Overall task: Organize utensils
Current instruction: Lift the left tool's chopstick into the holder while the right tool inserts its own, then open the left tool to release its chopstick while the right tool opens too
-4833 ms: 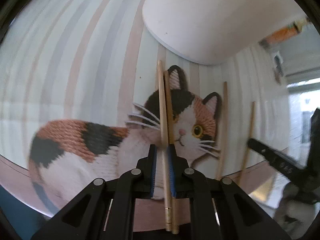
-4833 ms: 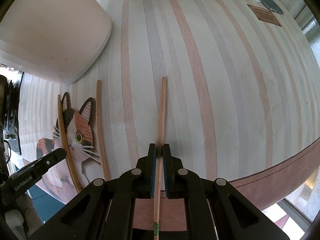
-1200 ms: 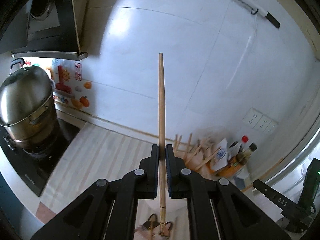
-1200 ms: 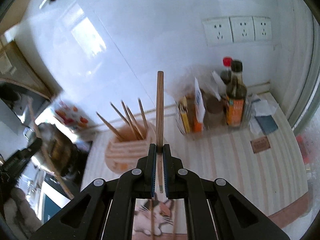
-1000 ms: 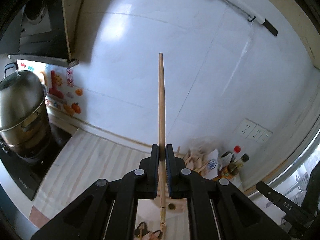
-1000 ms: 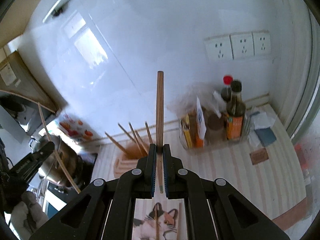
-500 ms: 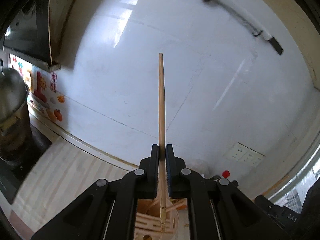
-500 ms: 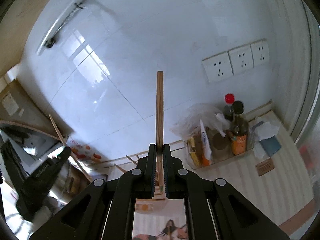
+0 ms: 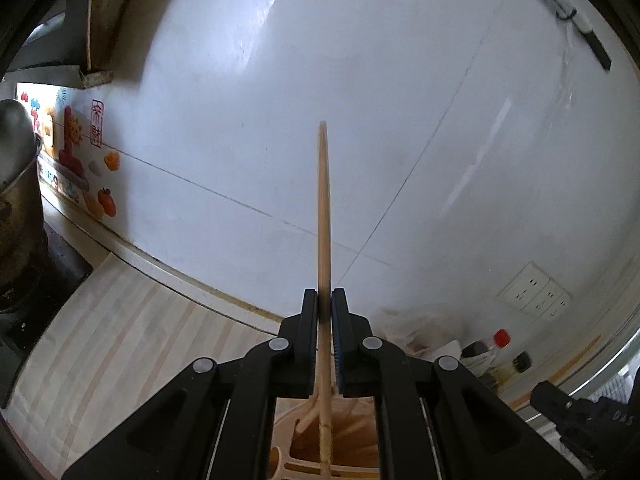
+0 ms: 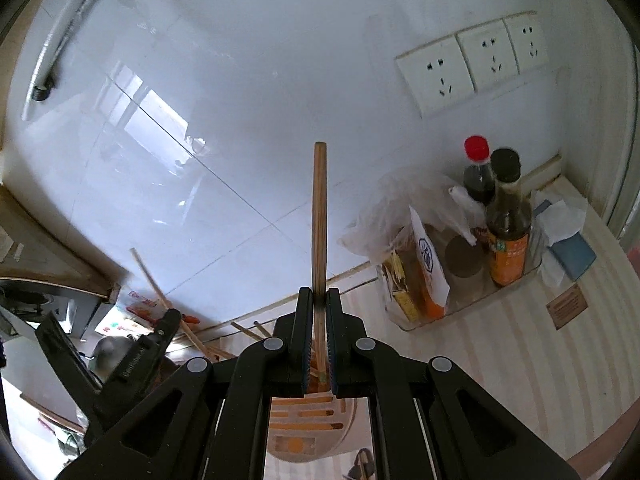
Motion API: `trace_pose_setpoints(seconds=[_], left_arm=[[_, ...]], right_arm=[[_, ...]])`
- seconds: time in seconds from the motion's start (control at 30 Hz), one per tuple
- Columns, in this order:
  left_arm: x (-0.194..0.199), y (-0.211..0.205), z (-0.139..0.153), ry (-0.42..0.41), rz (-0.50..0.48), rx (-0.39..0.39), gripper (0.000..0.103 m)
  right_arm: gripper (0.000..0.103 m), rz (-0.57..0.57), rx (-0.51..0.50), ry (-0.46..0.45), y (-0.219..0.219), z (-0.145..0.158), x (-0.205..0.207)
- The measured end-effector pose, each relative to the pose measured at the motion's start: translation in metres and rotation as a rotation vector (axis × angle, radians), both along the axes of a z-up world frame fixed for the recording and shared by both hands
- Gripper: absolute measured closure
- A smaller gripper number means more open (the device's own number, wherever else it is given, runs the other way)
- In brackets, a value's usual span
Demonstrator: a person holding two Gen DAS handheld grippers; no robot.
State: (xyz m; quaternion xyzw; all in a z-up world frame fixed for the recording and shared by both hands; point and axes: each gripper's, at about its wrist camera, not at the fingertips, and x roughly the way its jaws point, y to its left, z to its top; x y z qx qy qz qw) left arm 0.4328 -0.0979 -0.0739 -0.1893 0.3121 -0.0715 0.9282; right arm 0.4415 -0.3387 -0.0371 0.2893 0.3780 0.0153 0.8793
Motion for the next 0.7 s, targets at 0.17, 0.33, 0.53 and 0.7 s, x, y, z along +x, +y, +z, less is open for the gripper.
trace_pose_setpoints(seconds=[0.17, 0.33, 0.53, 0.7], left_arm=[[0.003, -0.006, -0.011, -0.030, -0.031, 0.015, 0.099], [0.001, -0.008, -0.010, -0.041, -0.096, -0.021, 0.099], [-0.013, -0.002, 0.007, -0.055, -0.166, -0.099, 0.100], [-0.023, 0.000, 0.019, -0.056, -0.166, -0.042, 0.100]], right_arm=[[0.096, 0.011, -0.020, 0.013, 0.007, -0.014, 0.008], [0.096, 0.029, -0.021, 0.025, 0.012, -0.023, 0.008], [0.096, 0.060, -0.012, 0.037, 0.015, -0.028, 0.006], [0.096, 0.077, -0.006, 0.044, 0.017, -0.030, 0.007]])
